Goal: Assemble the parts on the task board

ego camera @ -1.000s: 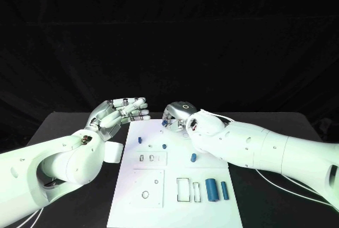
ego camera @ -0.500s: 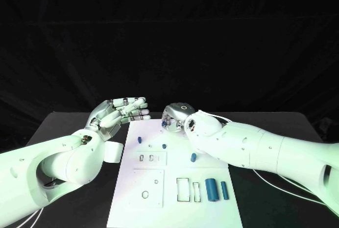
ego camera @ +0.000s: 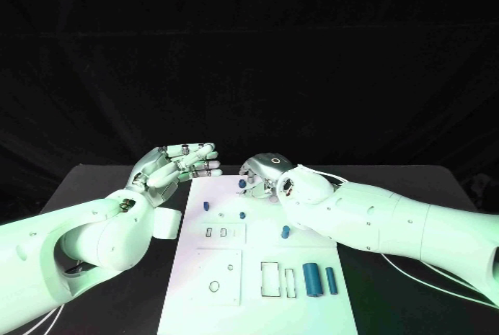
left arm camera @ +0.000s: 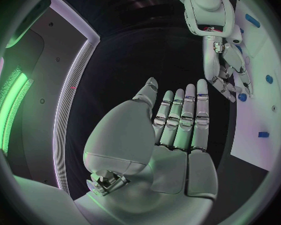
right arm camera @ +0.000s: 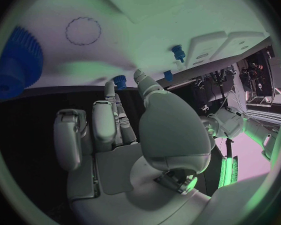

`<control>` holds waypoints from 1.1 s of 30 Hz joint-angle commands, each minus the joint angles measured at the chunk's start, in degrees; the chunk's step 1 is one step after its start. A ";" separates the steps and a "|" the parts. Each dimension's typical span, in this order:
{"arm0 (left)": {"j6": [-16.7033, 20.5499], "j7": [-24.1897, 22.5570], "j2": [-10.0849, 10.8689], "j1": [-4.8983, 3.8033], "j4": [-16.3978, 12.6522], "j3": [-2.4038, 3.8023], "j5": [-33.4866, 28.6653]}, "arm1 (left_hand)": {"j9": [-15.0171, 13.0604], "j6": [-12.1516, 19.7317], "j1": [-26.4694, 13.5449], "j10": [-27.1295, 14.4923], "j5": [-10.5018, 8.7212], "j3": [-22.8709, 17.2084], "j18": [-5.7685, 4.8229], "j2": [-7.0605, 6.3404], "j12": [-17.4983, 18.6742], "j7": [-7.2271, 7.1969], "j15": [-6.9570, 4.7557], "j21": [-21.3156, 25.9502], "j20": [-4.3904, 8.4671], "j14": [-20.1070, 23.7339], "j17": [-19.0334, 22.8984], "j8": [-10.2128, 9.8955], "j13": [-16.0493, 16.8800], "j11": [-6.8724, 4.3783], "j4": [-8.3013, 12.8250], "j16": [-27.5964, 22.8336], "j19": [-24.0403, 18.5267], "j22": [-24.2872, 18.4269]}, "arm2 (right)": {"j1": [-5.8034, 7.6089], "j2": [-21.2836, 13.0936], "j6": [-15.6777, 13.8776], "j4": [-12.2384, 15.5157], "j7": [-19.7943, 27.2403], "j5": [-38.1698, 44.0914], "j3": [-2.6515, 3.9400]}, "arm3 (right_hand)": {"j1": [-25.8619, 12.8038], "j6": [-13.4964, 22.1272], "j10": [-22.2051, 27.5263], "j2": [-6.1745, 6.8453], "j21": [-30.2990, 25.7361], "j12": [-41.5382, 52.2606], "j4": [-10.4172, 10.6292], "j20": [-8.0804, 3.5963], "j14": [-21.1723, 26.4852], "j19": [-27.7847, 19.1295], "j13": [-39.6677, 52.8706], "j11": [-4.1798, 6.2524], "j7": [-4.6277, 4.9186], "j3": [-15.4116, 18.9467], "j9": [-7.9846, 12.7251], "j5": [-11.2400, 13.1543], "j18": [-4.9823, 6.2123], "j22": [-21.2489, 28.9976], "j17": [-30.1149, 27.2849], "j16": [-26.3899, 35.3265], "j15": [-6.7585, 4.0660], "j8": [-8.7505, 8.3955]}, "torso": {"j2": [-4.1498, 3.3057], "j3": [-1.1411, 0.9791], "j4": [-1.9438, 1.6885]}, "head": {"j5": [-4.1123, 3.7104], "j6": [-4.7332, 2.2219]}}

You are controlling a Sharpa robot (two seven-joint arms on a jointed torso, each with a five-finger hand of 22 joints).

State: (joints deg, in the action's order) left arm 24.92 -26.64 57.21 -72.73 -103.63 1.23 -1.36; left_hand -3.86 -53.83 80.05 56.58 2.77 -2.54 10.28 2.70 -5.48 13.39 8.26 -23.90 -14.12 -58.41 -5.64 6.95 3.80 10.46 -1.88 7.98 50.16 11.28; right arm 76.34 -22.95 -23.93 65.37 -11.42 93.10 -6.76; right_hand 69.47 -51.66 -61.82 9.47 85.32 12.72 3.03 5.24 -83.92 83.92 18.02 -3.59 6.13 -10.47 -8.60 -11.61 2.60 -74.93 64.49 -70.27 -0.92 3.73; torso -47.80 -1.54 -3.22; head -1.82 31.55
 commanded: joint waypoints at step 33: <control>-2.99 -0.30 0.52 -0.12 1.84 0.01 -0.06 | 0.05 0.16 0.08 -0.09 0.14 -0.07 0.10 0.51 0.56 0.24 0.14 -0.36 -0.10 -0.03 0.08 -0.49 -0.08 0.34 0.63 -0.38 -0.40 0.00 | 3.16 -21.37 8.40 17.53 -1.93 -14.27 0.99 | 5.88 1.72 -22.38 -1.61 4.68 70.62 6.59 0.78 -5.43 6.08 64.90 -0.53 2.80 7.07 -6.25 -3.35 -2.60 -15.07 22.36 -17.78 0.77 6.97 | 1.18 0.27 1.20 | -0.19 -0.10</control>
State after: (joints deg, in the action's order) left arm 23.26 -26.62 57.81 -72.78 -101.67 1.20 -1.41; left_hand -3.87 -53.83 80.05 56.58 2.77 -2.55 10.27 2.70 -5.11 13.38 8.26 -23.90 -14.12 -58.41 -5.65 6.74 3.80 10.46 -1.55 7.98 50.17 11.28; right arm 79.59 -44.50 -17.46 83.12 -12.16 77.48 -5.77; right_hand 74.94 -50.38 -83.84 7.84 89.80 83.13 9.28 5.54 -84.13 84.03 74.95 -3.89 8.97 -3.47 -14.80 -14.64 0.79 -74.91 74.95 -87.81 -0.51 10.62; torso -46.54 -1.29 -2.03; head -2.06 31.34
